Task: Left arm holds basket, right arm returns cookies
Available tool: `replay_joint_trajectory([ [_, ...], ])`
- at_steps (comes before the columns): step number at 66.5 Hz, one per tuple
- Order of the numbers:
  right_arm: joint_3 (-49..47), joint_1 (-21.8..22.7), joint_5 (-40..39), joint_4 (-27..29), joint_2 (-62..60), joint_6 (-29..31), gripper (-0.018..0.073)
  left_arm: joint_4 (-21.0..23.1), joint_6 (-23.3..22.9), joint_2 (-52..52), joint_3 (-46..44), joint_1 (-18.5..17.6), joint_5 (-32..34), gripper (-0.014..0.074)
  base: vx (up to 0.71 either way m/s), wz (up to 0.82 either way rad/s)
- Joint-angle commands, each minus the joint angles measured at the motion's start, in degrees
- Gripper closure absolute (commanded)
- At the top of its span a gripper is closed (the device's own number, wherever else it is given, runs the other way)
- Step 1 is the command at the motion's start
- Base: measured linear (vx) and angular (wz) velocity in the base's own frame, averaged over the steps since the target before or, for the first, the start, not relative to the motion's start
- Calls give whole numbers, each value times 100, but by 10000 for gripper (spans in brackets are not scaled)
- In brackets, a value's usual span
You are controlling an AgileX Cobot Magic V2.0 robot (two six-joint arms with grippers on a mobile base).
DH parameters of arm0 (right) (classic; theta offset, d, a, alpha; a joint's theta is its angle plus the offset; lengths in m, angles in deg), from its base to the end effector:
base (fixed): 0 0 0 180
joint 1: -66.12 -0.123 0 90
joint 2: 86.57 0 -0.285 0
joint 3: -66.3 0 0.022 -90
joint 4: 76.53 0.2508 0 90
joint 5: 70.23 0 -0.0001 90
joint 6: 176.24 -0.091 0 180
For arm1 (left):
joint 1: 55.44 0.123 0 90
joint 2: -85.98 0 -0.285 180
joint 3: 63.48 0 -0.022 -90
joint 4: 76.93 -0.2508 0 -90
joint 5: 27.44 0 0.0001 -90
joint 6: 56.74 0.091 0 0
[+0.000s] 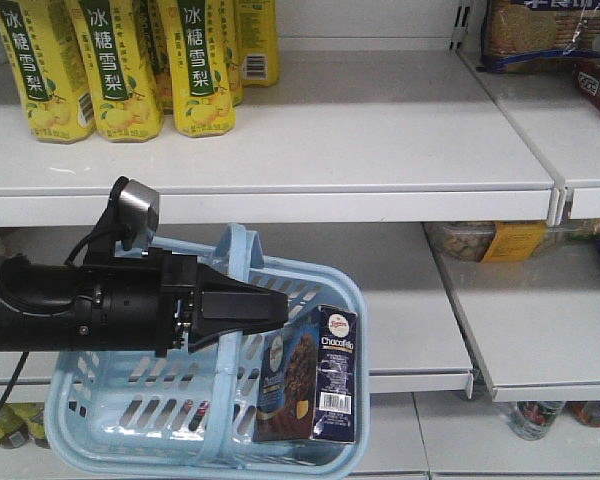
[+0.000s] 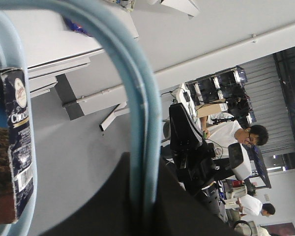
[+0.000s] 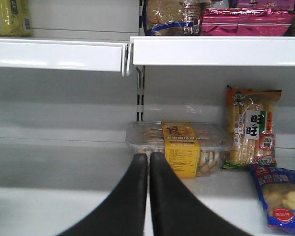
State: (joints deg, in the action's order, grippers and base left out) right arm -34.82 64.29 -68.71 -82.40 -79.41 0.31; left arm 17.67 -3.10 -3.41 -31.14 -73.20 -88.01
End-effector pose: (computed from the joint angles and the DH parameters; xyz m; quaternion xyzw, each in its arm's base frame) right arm 0.0568 0.0016 0.2016 -0.0247 0.6914 -0.0046 0.7220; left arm 0.2265 -0.1556 0.2767 0.0920 0.7688 -0.6061 0.1819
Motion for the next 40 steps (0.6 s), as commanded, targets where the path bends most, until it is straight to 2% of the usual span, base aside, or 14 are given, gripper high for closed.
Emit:
replay_joint_trajectory([
  [1, 9, 9, -428, -13, -41, 24, 567, 690, 62, 194, -202, -28, -374, 603, 4, 0],
  [40, 9, 9, -428, -13, -41, 24, 567, 690, 62, 194, -202, -28, -374, 603, 4, 0],
])
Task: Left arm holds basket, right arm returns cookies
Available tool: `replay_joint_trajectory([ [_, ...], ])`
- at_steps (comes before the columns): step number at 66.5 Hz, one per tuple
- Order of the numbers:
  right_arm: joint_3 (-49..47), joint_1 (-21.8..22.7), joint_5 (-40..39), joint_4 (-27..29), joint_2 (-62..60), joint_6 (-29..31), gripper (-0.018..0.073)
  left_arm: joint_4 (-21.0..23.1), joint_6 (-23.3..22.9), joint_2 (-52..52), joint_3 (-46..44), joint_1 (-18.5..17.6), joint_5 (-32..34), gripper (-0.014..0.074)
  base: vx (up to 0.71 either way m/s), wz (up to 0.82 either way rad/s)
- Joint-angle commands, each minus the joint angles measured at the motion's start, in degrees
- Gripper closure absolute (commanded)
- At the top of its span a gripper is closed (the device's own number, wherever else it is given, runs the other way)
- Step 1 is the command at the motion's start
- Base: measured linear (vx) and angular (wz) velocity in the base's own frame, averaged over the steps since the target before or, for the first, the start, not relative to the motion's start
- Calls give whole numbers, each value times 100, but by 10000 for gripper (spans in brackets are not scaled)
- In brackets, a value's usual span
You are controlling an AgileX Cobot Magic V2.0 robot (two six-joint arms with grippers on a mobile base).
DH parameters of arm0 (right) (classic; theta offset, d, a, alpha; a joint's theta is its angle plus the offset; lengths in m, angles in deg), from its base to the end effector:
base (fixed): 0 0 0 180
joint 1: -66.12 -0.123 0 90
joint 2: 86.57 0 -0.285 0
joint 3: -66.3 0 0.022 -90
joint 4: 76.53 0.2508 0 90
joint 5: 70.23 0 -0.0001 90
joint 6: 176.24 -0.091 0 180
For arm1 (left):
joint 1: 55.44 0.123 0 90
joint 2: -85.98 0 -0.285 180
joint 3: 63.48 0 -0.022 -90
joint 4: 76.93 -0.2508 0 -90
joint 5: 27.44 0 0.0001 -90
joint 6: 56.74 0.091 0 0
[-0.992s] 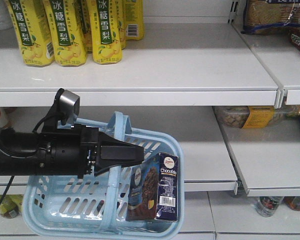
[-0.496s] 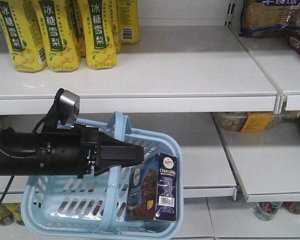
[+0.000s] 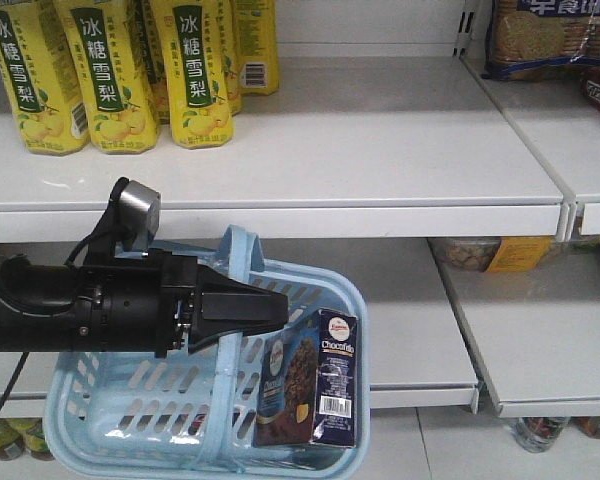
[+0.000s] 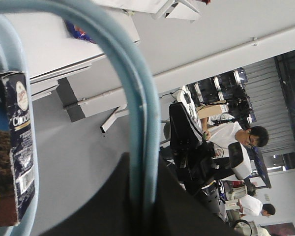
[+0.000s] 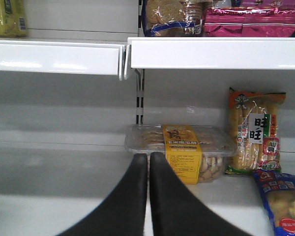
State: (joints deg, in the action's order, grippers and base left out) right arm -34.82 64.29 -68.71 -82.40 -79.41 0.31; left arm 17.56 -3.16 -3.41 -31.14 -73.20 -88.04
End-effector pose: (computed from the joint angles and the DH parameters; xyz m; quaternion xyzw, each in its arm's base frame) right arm 0.0568 0.0016 0.2016 -0.0247 0.6914 -0.0046 0.7220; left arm 0.2264 -0.1556 0.2766 0.0924 0.7691 -0.6058 0.1813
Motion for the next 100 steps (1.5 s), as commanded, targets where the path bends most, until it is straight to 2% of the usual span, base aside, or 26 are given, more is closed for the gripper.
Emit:
replay_joint_trajectory([
  [1, 9, 9, -428, -13, -41, 24, 567, 702, 67, 194, -202, -28, -372, 603, 1, 5],
  [72, 9, 9, -433, -13, -41, 24, 567, 702, 67, 194, -202, -28, -372, 603, 0, 1],
  [84, -22, 9, -851, -19, -41, 30, 567, 702, 67, 194, -202, -28, -372, 603, 0, 0],
  [100, -1044, 9, -636, -79, 544, 65, 567, 702, 72, 194, -202, -28, -372, 603, 0, 0],
])
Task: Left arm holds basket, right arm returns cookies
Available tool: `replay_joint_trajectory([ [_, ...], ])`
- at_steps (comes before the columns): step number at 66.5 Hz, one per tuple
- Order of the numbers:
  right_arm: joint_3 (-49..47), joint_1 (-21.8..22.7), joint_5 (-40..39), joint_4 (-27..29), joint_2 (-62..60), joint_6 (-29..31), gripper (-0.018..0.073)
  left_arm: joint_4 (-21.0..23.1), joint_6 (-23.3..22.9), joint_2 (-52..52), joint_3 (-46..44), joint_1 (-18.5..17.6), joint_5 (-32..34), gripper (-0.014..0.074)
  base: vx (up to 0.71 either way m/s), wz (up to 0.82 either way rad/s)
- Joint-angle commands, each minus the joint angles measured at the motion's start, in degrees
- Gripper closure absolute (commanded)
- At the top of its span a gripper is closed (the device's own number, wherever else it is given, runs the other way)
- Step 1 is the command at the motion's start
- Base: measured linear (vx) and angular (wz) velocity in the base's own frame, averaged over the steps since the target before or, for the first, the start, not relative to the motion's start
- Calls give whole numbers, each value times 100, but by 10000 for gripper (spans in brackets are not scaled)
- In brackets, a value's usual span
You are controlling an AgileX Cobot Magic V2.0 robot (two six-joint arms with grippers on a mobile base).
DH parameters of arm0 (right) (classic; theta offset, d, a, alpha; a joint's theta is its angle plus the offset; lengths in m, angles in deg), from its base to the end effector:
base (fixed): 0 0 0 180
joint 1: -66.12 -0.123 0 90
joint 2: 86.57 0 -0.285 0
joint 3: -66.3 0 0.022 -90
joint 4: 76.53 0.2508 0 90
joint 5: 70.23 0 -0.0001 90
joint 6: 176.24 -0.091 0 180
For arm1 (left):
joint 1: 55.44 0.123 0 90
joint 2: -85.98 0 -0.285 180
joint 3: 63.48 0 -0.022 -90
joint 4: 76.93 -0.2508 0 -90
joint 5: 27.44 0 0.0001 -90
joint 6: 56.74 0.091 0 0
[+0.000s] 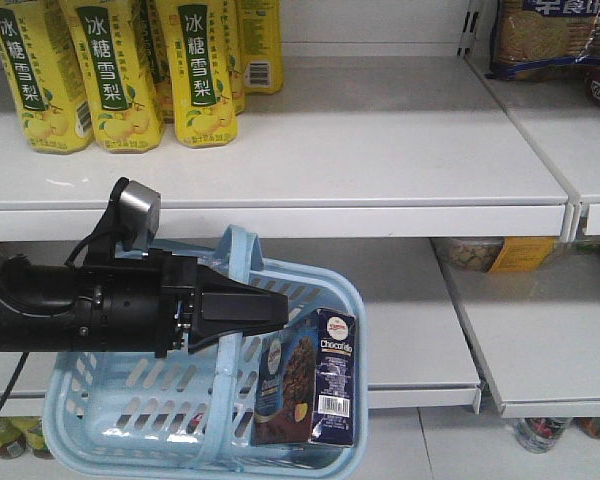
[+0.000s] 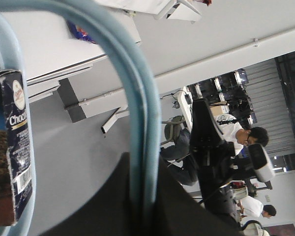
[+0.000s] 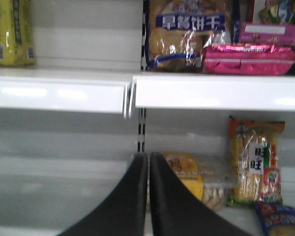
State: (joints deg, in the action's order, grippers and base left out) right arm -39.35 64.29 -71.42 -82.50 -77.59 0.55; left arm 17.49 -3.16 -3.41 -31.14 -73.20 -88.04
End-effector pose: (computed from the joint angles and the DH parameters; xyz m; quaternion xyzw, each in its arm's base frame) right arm 0.0552 0.0019 0.2308 -0.0271 0.6565 -0.0054 0.7539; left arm 0.2263 -0.1555 0.2765 0.0929 0.7694 -0.6055 0.1812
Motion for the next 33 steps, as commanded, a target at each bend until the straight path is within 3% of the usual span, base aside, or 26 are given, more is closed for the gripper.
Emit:
replay_joint_trajectory([
  [1, -727, 9, -288, -61, 488, 16, 567, 709, 72, 194, -202, -28, -372, 603, 0, 0],
  [14, -1665, 9, 170, 171, 1667, -45, 567, 709, 72, 194, -202, -28, -372, 603, 0, 0],
  [23, -1732, 9, 153, 596, 2075, -63, 567, 709, 72, 194, -202, -28, -372, 603, 0, 0],
  [33, -1732, 9, 40, 641, 2312, -49, 567, 709, 72, 194, -202, -28, -372, 603, 0, 0],
])
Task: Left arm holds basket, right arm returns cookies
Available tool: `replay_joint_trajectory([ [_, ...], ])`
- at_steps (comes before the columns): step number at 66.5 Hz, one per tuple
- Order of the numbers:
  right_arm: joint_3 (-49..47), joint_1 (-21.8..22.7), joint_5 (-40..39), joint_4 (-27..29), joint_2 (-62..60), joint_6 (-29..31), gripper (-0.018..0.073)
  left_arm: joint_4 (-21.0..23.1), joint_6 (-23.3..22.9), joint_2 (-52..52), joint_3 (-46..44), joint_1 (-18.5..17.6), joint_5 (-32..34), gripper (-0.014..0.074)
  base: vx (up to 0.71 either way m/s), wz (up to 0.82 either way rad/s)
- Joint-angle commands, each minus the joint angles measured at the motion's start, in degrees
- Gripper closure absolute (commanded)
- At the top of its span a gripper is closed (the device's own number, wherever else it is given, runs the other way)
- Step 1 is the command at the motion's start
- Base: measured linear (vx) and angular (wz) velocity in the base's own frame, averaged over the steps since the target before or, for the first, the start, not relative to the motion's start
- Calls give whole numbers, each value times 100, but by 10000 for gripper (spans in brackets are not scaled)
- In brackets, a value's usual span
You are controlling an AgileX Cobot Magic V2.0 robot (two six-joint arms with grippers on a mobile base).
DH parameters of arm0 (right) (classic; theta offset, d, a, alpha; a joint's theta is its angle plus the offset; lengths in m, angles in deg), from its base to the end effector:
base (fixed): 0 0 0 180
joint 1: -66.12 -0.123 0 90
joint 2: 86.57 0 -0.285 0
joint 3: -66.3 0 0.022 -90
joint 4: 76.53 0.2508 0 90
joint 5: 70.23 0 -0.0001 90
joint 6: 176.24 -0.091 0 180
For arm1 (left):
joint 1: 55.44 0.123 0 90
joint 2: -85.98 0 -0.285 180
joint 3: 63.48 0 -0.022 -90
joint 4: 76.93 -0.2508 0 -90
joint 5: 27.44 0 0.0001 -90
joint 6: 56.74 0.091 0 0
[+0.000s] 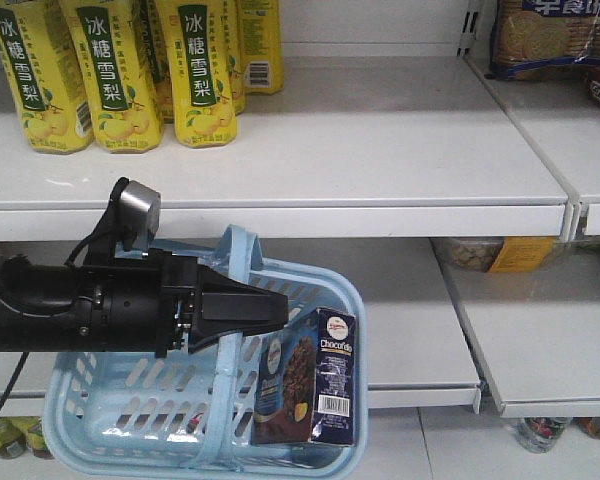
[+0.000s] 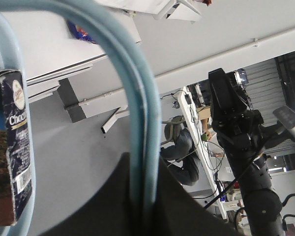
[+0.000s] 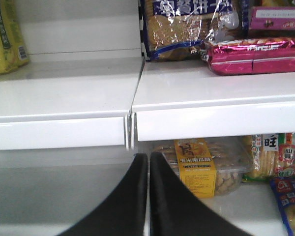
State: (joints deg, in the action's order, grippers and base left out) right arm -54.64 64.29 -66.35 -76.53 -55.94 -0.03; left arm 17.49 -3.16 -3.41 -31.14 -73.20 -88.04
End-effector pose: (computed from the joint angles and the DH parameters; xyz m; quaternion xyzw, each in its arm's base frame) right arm 0.0962 0.0031 0.2858 0.0125 0.7287 0.0336 0.6839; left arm 0.2263 -0.1555 0.2765 0.0929 0.7694 -0.6055 0.1812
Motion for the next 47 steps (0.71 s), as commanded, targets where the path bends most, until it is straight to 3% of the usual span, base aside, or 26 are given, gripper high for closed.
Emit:
replay_joint_trajectory([
  [1, -203, 9, -467, 45, 145, 20, 566, 709, 72, 194, -202, -28, -372, 603, 0, 0],
  [21, -203, 9, -388, 45, 163, 65, 496, 709, 72, 194, -202, -28, -372, 603, 0, 0],
  [47, -203, 9, -207, 45, 163, 59, 159, 709, 72, 194, -202, -28, -372, 603, 0, 0],
])
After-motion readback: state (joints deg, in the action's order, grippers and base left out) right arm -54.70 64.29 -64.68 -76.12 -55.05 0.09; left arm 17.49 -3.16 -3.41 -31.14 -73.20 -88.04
